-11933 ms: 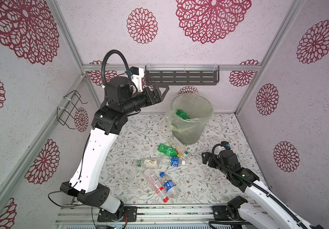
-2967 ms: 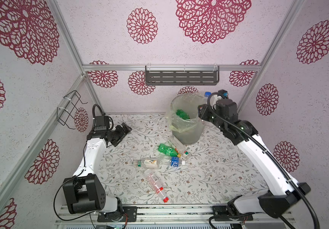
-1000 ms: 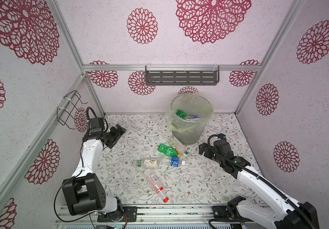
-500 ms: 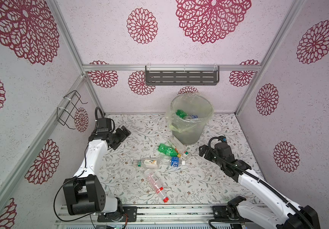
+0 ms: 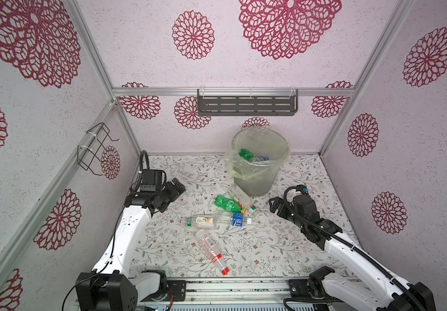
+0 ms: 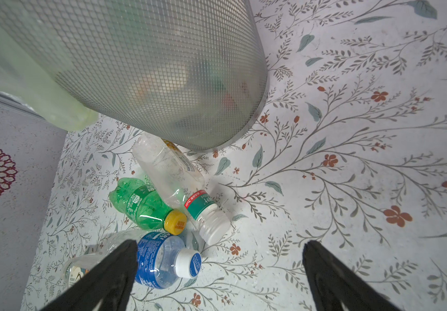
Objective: Throw the plastic bottles in the bin
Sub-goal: 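Withdraw the right gripper from the bin toward the pile while the left gripper moves forward, then reach the left gripper down over the clear bottle with the red cap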
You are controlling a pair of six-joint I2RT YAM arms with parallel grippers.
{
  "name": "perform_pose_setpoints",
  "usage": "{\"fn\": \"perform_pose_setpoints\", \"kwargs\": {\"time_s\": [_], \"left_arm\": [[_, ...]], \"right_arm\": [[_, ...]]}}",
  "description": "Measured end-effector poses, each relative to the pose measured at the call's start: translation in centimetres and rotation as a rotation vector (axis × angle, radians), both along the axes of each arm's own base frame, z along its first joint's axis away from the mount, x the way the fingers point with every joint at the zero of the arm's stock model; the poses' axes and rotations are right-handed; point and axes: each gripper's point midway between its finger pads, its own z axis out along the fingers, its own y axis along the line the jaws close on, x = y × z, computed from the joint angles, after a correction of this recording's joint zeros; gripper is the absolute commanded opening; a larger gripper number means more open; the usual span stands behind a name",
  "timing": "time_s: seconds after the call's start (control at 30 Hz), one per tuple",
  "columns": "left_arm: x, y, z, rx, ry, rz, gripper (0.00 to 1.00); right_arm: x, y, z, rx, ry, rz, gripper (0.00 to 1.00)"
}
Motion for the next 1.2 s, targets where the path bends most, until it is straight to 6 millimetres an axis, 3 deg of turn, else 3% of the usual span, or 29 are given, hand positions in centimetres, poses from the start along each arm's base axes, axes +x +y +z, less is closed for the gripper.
{"fn": "perform_pose_setpoints", "kwargs": {"time_s": [0.5, 0.8, 1.2], "left_arm": [[-3.2, -4.1, -4.2, 0.04, 0.122, -0.035, 0.97], [-5.3, -6.4, -7.1, 0.07, 0.203, -0.071, 0.97], [-7.8, -8.9, -9.3, 0.108, 0.25, -0.113, 0.97]], "right_arm": [[-0.7, -0.2, -1.8, -0.01, 0.032, 0.005, 0.99], [-0.6, -0.2, -1.7, -0.008, 0.026, 0.003, 0.99], [-0.7, -0.2, -2.0, -0.01, 0.031, 0.002, 0.99]]}}
